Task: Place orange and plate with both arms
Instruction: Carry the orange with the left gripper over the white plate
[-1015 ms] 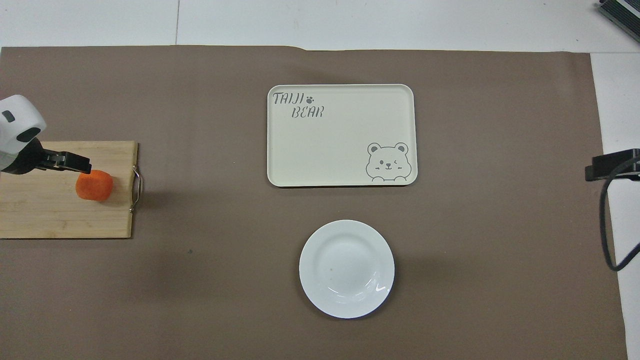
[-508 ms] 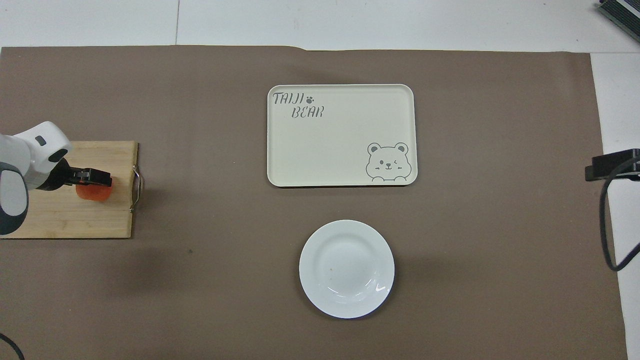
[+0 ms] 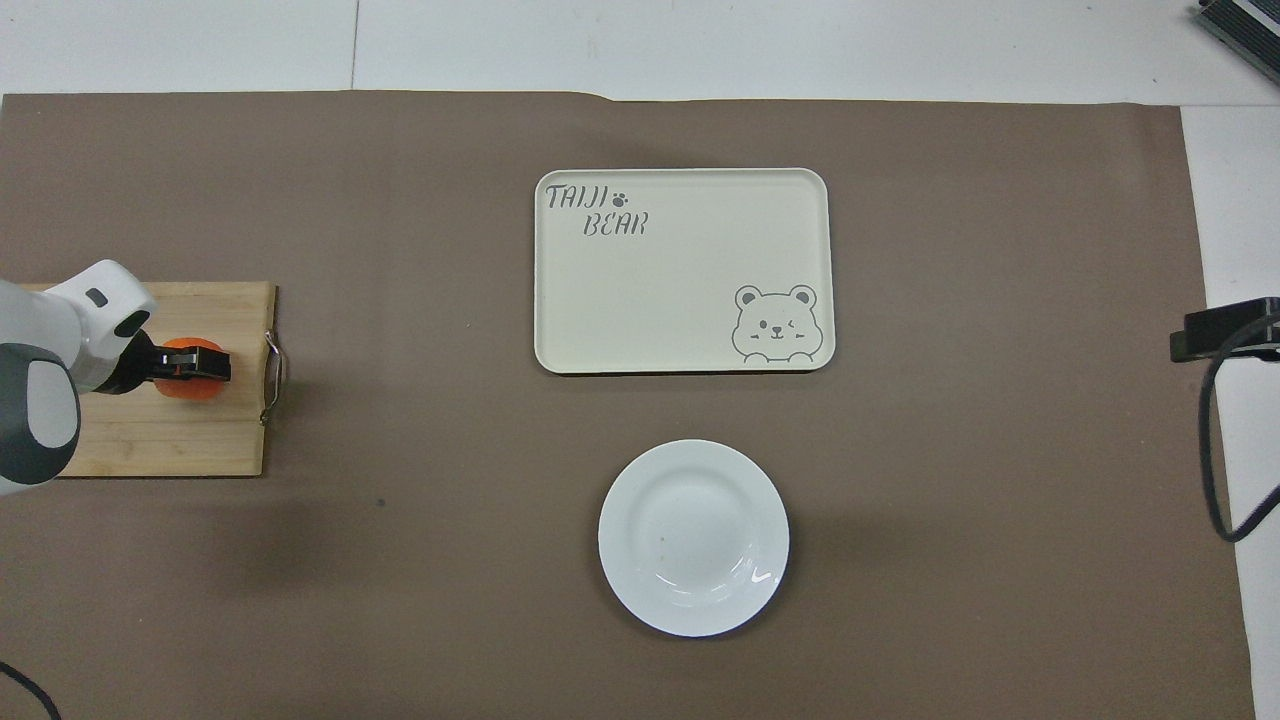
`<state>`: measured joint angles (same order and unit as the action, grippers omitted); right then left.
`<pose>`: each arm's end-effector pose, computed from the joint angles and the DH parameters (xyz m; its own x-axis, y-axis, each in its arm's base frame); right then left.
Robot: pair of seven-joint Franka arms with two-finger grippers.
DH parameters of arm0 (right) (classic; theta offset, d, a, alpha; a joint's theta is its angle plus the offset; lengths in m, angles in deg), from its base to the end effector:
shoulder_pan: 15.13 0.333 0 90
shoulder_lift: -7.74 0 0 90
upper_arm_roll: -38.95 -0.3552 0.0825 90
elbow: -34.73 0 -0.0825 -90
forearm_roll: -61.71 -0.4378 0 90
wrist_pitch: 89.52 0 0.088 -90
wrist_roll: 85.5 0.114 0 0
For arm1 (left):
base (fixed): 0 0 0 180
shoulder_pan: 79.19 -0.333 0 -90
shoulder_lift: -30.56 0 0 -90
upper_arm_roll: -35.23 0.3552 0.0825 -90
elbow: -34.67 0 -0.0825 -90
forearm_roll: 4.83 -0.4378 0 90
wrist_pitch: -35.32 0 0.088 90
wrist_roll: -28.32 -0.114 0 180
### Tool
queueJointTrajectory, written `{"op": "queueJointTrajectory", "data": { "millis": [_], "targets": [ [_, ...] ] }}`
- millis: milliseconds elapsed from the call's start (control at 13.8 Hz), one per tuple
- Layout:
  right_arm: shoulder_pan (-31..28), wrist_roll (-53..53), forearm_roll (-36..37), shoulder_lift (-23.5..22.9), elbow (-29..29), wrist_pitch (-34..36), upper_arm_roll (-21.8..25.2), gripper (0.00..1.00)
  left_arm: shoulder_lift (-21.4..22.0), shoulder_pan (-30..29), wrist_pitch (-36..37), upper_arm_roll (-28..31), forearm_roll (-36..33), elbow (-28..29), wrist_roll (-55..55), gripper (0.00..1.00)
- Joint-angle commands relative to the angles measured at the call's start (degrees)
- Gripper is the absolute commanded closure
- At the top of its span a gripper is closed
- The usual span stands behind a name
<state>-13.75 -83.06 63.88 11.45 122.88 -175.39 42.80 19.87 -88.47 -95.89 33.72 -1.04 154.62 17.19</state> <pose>0.5772 -0.0310 0.7055 0.9958 -0.0882 0.0262 -0.0891 -0.9955 0.0323 0.6166 0.0826 0.3312 0.9997 -0.0143 0.0192 -0.0153 -0.9985 0.0523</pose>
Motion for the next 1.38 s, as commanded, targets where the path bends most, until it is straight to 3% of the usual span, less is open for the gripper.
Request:
{"op": "queueJointTrajectory", "data": {
  "millis": [0, 725, 1015, 1305],
  "targets": [
    [-0.4, -0.9, 0.6, 0.8, 0.4, 0.5, -0.2, 0.0, 0.0, 0.5, 1.7, -0.3, 1.0, -3.3, 2.5, 1.0],
    [-0.4, -0.9, 0.6, 0.8, 0.4, 0.5, -0.2, 0.0, 4.3, 6.0, 28.8, -0.9, 0.3, -21.3, 10.8, 1.0],
    [-0.4, -0.9, 0.6, 0.8, 0.4, 0.5, -0.2, 0.0, 4.5, 13.6, 29.5, -1.1, -1.3, -22.4, 20.7, 1.0],
    [-0.4, -0.9, 0.6, 0.8, 0.4, 0.5, -0.3, 0.0, 6.2, 22.0, 26.8, -1.4, -1.2, -19.9, 32.6, 1.0]
  ]
}}
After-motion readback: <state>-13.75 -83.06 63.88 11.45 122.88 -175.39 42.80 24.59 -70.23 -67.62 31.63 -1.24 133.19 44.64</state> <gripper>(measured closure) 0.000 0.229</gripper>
